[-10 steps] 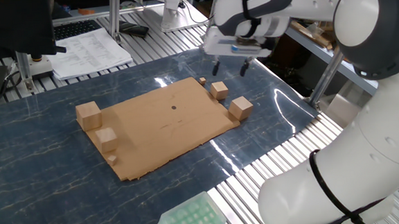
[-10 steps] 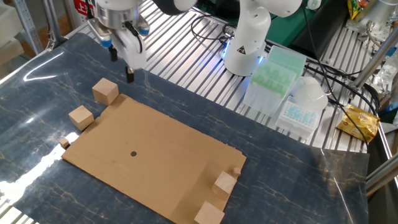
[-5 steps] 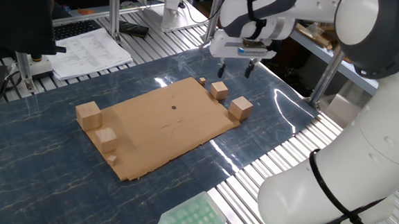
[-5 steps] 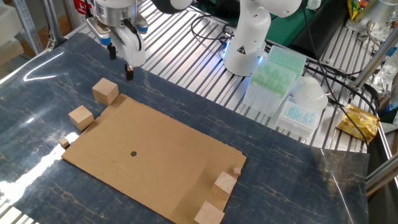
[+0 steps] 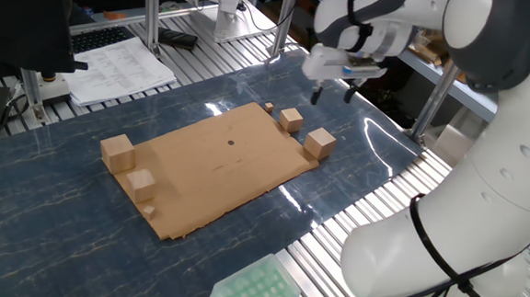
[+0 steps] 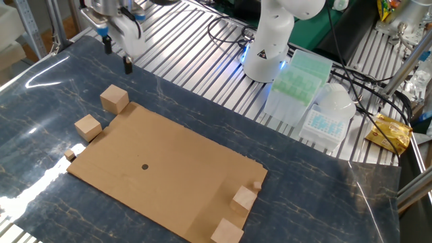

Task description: Grab the block and place it at the designated location

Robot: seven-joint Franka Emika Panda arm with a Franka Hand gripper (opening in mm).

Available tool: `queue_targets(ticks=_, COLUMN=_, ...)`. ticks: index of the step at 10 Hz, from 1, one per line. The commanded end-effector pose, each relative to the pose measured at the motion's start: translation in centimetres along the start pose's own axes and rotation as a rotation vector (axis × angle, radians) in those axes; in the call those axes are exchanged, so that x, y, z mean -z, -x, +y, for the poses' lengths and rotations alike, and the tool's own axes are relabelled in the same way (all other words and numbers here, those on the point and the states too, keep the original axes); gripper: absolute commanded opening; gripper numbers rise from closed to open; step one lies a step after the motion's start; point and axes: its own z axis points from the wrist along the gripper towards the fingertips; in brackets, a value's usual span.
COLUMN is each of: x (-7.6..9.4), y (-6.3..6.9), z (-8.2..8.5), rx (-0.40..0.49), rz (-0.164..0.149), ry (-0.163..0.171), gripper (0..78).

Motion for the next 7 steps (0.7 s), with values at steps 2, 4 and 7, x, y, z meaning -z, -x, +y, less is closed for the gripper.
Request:
queue_targets(ticks=2, x=-1.1, y=-0.1, z=-5.1, rx=0.122, rz=-0.008, ry=0.018, gripper=77.5)
queue_targets(ticks=4, x=-1.2, y=-0.3, z=-5.3, rx=0.133, rz=-0.007, ry=0.021, gripper=77.5)
queue_targets(ticks=7, x=-2.7, y=-0.4, z=-5.3, rx=0.186, rz=-0.013, ry=0.042, gripper=77.5)
